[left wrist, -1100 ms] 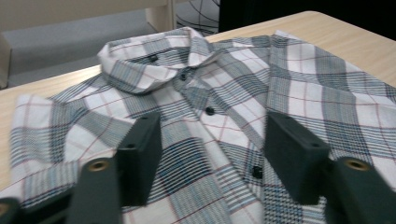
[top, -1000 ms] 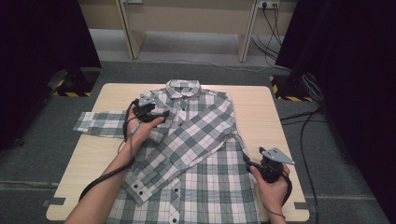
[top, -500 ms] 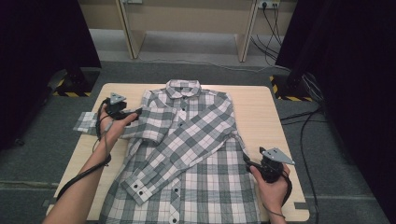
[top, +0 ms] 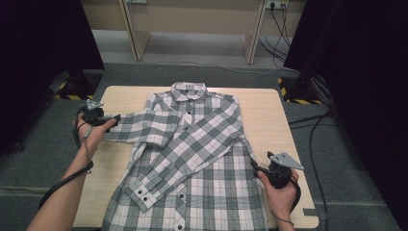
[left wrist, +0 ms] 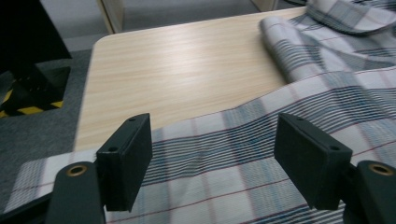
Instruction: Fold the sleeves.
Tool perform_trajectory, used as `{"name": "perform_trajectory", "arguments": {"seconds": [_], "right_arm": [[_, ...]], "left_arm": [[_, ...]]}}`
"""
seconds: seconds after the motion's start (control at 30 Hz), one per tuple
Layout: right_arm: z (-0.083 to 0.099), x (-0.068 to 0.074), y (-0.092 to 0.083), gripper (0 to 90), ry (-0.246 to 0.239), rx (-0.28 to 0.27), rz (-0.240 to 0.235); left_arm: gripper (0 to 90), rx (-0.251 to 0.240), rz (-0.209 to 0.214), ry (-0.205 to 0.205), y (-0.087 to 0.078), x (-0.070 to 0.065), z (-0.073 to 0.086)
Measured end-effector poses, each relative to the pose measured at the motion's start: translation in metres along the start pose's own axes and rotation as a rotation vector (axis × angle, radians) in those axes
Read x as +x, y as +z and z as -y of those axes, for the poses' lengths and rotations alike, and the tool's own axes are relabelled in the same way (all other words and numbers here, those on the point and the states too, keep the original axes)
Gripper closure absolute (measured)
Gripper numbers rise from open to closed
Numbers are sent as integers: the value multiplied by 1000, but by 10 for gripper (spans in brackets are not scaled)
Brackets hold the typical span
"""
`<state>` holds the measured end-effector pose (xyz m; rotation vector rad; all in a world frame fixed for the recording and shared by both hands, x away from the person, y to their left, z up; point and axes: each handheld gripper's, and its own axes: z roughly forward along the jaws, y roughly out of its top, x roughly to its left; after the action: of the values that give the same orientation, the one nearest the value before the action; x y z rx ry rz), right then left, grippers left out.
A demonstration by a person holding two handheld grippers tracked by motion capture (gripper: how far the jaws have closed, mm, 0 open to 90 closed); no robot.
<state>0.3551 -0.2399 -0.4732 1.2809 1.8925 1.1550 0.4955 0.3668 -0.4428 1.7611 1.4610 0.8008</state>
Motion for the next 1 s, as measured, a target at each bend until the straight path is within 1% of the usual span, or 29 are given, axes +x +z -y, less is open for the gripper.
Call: {"name": "perform_trajectory", "arguments": {"seconds": [0.1, 0.13, 0.17, 0.23, 0.3, 0.33, 0.37, 0.4, 0.6, 0.63, 0.73, 0.77, 0.87, 0.9, 0.97, 1.0], "right_arm": [[0, 0, 0, 280, -1, -1, 1], [0, 0, 0, 280, -1, 0, 1], [0, 0, 0, 279, -1, 0, 1], [0, 0, 0, 279, -2, 0, 1], [0, 0, 0, 279, -3, 0, 1], [0, 0, 0, 279, -3, 0, 2], [0, 0, 0, 279, -3, 0, 2], [0, 1, 0, 279, -2, 1, 3], [0, 2, 0, 279, 1, 1, 2], [0, 2, 0, 279, -5, 2, 1], [0, 2, 0, 279, -8, 3, 0], [0, 2, 0, 279, -10, 3, 1], [0, 3, 0, 279, -12, 5, 1], [0, 3, 0, 279, -15, 4, -1], [0, 3, 0, 279, -15, 4, -1], [0, 3, 0, 279, -16, 3, -2]], "left_arm": [[275, 15, -28, -2, -1, 12, 6], [276, 15, -28, -2, -1, 12, 6], [276, 31, -42, -2, -1, 20, 12], [277, 51, -60, -2, 0, 27, 18], [278, 61, -72, -13, 0, 33, 24], [278, 61, -72, -13, 0, 33, 24], [279, 75, -83, -11, 1, 37, 29], [279, 80, -86, -9, 2, 39, 31], [284, 104, -94, -30, 5, 45, 41], [286, 112, -94, -33, 7, 46, 44], [297, 106, -93, -29, 9, 46, 47], [313, 97, -99, -37, 9, 46, 47], [417, 92, -96, -36, 9, 46, 47], [488, 90, -104, -28, 8, 46, 47], [601, 92, -121, -20, 7, 46, 47], [655, 92, -121, -20, 7, 46, 47]]}}
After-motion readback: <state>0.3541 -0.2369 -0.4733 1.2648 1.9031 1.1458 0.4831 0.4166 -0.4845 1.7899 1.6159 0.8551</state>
